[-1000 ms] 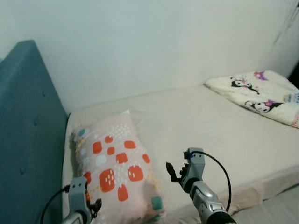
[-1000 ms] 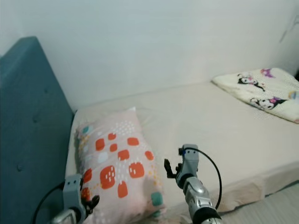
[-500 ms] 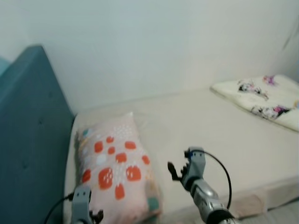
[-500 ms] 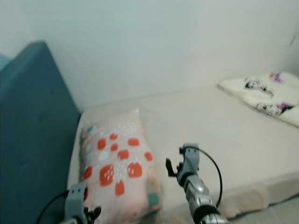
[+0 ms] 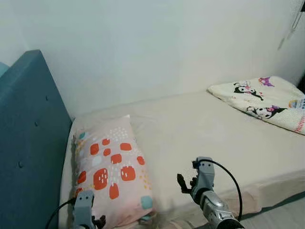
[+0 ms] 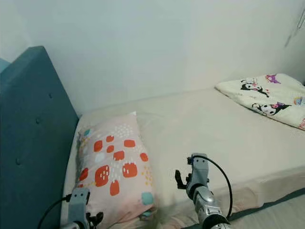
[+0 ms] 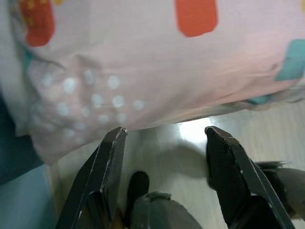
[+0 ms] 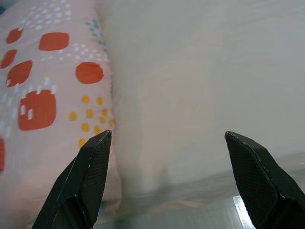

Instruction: Clean up the room

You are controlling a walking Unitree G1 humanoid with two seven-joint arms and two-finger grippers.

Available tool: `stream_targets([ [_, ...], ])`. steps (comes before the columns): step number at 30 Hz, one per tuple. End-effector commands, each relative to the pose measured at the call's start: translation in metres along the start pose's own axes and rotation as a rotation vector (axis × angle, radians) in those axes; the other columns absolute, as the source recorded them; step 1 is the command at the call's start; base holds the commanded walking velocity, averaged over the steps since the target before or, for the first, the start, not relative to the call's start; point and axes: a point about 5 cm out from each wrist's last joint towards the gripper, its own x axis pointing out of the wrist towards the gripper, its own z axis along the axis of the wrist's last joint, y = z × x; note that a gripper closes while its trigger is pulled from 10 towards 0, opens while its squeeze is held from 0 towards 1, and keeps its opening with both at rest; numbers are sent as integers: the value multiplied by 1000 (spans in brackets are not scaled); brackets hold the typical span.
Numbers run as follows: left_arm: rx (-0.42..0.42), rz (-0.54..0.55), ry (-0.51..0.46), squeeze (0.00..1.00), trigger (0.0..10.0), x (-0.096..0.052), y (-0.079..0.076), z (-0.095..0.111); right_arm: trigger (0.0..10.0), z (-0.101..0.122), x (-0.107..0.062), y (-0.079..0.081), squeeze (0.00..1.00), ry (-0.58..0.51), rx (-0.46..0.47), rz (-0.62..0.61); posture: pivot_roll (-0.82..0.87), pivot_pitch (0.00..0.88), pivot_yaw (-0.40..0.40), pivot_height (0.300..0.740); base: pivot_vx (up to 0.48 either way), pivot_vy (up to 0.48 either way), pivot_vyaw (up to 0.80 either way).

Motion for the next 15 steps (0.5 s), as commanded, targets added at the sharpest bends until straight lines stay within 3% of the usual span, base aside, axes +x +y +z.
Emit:
stream_targets([
  [1, 5, 2, 7, 0, 10000, -1, 2, -2, 10000, -5, 0, 4, 0, 15, 10, 4, -7, 0, 10, 729, 0, 0, 0],
  [3, -3, -2, 10, 0, 10000, -1, 2, -3, 10000, -6, -1, 5, 0, 18, 12, 4, -6, 0, 11, 729, 0, 0, 0],
  [7, -16, -23, 22, 0, 10000, -2, 1, -6, 10000, -7, -1, 5, 0, 18, 12, 4, -7, 0, 11, 729, 0, -349, 0],
  [13, 12, -21, 39, 0, 10000, -3, 3, -11, 10000, -9, -1, 5, 0, 25, 16, 1, -7, 0, 10, 729, 0, 0, 0],
  [15, 15, -13, 45, 0, 10000, -3, 3, -12, 10000, -12, -2, 4, 0, 40, 14, -3, -7, 0, 10, 729, 0, -480, 0],
])
